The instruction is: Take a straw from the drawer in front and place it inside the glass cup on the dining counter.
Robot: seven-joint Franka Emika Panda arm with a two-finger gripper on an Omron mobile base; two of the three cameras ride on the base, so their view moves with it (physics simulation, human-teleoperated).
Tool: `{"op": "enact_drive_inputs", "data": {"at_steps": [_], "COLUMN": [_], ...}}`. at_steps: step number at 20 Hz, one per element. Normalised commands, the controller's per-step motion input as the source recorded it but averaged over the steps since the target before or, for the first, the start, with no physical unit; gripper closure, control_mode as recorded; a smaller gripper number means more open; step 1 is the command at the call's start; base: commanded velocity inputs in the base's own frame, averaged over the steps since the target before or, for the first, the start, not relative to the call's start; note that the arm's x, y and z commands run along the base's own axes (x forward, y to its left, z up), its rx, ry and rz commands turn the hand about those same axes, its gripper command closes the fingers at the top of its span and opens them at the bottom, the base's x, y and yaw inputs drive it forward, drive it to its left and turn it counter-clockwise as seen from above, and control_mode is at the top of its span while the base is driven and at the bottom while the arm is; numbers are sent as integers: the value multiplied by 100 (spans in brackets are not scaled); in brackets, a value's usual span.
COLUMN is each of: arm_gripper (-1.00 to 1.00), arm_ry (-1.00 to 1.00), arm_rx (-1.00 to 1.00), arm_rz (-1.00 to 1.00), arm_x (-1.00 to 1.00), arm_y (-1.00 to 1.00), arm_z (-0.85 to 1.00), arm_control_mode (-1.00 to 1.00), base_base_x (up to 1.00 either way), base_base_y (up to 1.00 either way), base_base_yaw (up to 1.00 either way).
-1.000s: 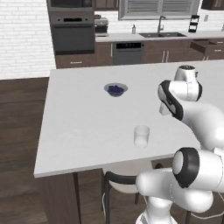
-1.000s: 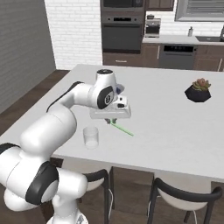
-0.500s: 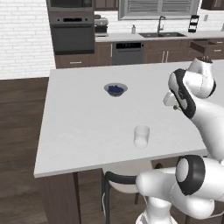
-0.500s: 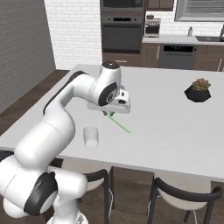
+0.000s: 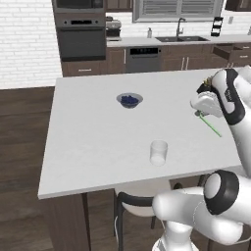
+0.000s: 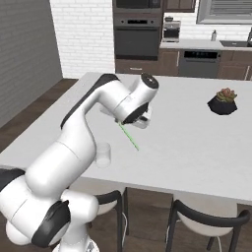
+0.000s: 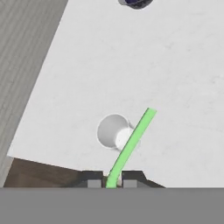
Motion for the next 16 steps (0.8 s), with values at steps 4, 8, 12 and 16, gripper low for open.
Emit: {"op": "enact_drive_inputs", "data": {"at_steps": [4,8,12,16], "arm_gripper": [100,100,100,100], "arm_ry": [-1,0,0,0], "arm_rx": [29,24,20,18], "arm_rz": [0,0,0,0], "arm_x": [26,32,24,18], "arm_y": [25,40,58,44], "arm_z": [0,0,0,-6], "arm_control_mode": [-100,-100,-100,-100], "base_base_x": [0,0,0,0], "base_base_y": [0,0,0,0], "base_base_yaw": [0,0,0,0]}}
